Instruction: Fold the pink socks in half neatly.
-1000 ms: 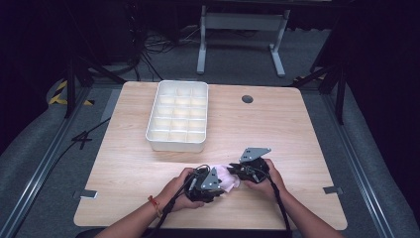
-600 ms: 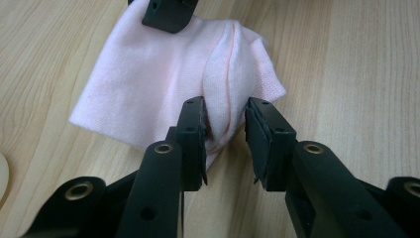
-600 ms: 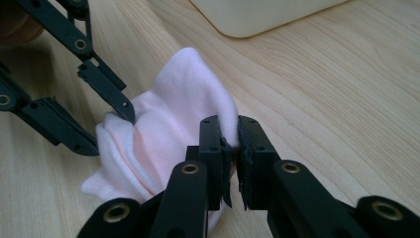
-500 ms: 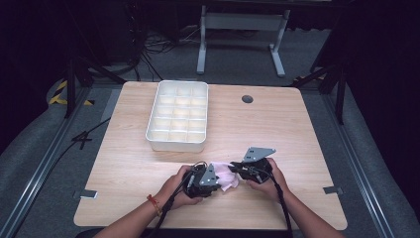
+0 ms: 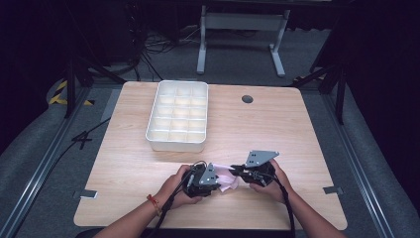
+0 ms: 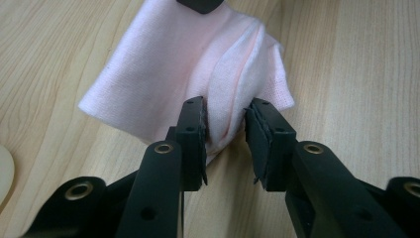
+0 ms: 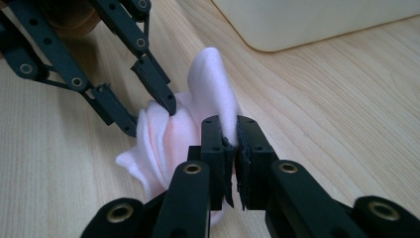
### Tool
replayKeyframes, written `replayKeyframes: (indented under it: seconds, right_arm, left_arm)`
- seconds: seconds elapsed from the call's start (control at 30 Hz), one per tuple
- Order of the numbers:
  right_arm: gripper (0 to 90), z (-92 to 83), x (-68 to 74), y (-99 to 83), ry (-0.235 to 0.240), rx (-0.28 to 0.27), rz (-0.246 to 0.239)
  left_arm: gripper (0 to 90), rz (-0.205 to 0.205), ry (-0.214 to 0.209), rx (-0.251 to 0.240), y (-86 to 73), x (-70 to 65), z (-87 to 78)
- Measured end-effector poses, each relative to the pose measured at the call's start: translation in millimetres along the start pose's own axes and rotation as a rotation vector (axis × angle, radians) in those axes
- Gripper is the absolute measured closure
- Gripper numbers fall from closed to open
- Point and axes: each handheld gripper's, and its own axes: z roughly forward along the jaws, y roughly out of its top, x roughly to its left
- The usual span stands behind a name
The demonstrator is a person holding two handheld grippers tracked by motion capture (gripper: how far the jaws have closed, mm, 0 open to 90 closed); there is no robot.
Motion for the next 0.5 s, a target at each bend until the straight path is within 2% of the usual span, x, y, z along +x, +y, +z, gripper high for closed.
replayKeyframes:
  seconds: [0.3, 0.5]
  right_arm:
    - [84.1, -2.4, 4.5, -0.2, 0.002, -0.002, -0.027]
    - [84.2, -2.0, 3.1, -0.2, 0.012, -0.006, -0.023]
  left_arm:
    - [68.7, -0.004, 0.0, 0.006, -0.7, 1.2, -1.5]
    - [68.8, -0.027, -0.01, -0.019, -3.3, 4.5, 0.2]
